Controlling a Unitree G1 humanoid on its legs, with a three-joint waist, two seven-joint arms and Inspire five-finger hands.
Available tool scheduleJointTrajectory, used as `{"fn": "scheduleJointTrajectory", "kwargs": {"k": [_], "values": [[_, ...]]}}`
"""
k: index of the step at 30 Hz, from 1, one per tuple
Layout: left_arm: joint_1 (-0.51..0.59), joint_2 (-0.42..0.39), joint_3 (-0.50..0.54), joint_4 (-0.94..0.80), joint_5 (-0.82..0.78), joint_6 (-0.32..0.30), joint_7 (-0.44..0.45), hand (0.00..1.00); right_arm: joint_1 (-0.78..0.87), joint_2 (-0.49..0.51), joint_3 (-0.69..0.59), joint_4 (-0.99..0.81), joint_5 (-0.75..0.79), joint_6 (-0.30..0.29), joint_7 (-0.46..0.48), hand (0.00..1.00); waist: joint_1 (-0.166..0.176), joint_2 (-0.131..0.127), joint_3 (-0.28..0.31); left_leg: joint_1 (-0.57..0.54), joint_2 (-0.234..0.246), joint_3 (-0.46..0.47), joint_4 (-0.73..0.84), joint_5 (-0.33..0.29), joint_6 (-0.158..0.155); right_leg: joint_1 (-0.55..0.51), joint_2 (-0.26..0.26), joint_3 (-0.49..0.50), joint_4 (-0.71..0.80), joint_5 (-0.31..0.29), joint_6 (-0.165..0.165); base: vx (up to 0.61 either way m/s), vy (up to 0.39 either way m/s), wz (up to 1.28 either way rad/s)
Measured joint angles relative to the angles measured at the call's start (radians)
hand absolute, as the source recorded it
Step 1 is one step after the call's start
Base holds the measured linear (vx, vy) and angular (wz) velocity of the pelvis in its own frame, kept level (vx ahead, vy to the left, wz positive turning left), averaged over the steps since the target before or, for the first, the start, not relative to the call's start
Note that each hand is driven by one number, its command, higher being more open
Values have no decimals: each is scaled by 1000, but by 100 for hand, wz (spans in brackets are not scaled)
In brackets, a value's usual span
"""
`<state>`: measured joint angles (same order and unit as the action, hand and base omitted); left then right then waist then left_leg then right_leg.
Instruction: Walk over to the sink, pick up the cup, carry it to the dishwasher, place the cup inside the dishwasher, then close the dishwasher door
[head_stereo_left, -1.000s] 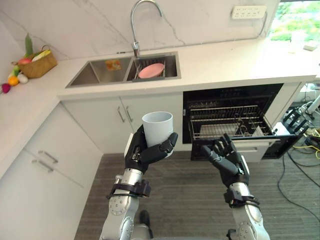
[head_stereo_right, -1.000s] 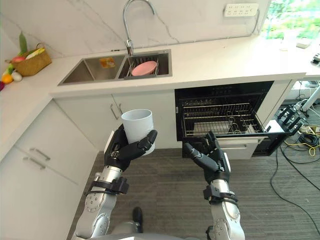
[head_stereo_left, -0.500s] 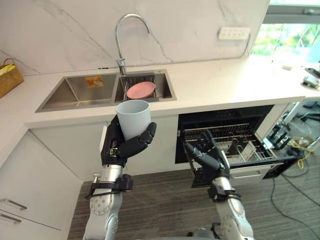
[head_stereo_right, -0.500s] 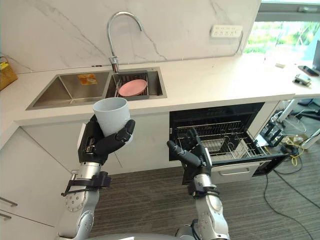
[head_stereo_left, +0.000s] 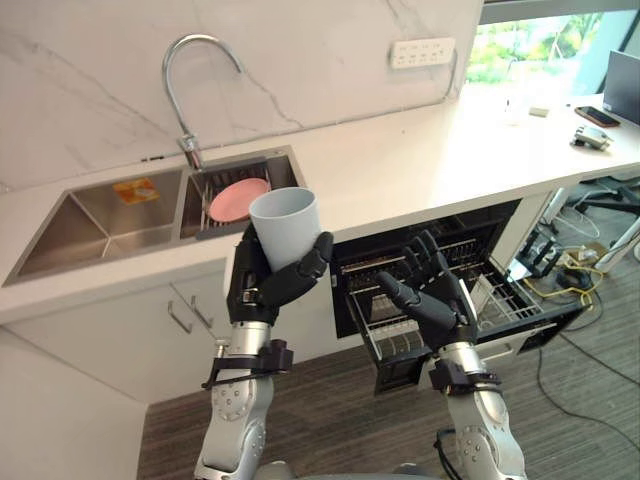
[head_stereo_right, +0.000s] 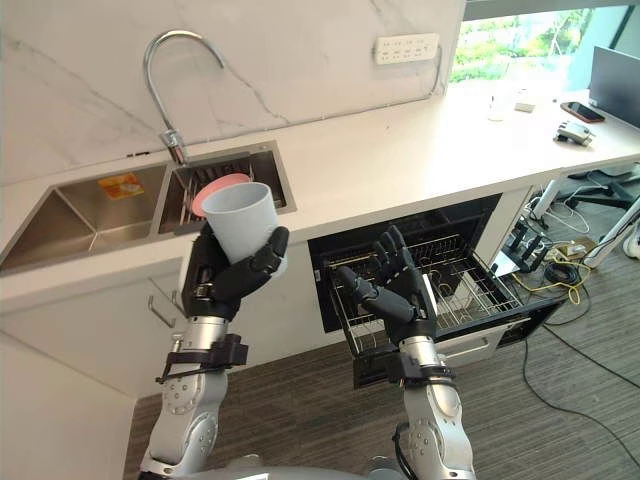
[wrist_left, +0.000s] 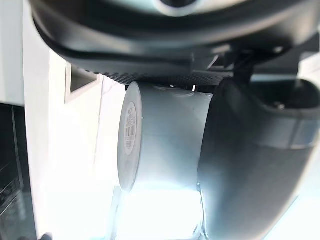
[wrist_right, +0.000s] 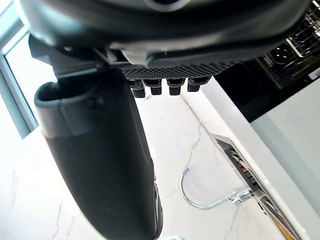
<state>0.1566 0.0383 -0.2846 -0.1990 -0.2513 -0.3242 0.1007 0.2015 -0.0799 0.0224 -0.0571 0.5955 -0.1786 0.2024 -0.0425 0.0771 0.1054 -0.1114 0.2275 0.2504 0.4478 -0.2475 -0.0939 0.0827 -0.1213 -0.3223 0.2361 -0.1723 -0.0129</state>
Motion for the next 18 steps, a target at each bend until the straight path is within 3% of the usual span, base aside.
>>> {"fn": "scheduleJointTrajectory", "kwargs": {"k": [2,3,5,6,7,8,10,14,16,18], "values": [[-3,-8,-40,1,3,6,8,0,7,-12,0,-2,0,0,0,100,-5,0,0,-29,24,-6,-154,99,-47,16,-42,19,-11,3,17,252,119,-37],[-4,-10,-50,1,2,12,6,0,15,-21,0,-2,0,0,0,100,-6,0,0,-37,33,1,-186,153,-49,22,-64,20,-10,3,22,369,262,-43],[-5,-10,-53,3,-4,16,1,0,35,-41,-2,-3,0,-2,0,100,-7,2,-2,-37,34,5,-204,303,-18,38,-107,26,-5,-2,63,325,297,-43],[-5,-11,-53,2,-6,15,-4,0,45,-61,-5,-8,0,-3,1,100,-6,25,-16,-36,32,-2,-185,512,43,37,-111,45,-2,-22,121,203,254,-34],[-10,-10,-52,6,-12,16,-12,0,45,-69,-9,-2,0,-2,3,100,-17,39,-29,-26,27,-7,-183,442,20,36,-118,49,7,-32,148,240,351,-23],[-22,13,-44,4,-19,15,-25,0,38,-55,-14,-2,0,-2,3,100,-26,31,-24,1,-7,-19,-220,395,1,23,-152,57,28,-40,160,174,311,-6],[-30,36,-22,4,-38,16,-39,0,13,-39,-13,-3,0,-1,3,100,-26,5,-10,37,-60,-33,-309,390,-1,-2,-193,79,32,-29,184,148,326,-10],[-30,36,-28,-1,-51,39,-45,0,-37,-11,-14,-3,0,9,-18,100,-19,-10,-3,139,-138,-58,-495,394,-16,6,-252,80,21,-3,229,48,179,-3],[-33,38,-49,-27,-42,44,-53,0,-48,14,-18,-5,0,8,-53,100,-18,-24,-1,135,-168,-59,-501,387,-15,6,-280,72,4,8,236,-18,141,-1],[-36,41,-87,-65,-37,56,-57,0,-46,38,-26,-4,-1,8,-91,100,-17,-35,4,129,-187,-54,-502,375,-4,6,-299,56,-15,24,208,-29,127,-5]]}}
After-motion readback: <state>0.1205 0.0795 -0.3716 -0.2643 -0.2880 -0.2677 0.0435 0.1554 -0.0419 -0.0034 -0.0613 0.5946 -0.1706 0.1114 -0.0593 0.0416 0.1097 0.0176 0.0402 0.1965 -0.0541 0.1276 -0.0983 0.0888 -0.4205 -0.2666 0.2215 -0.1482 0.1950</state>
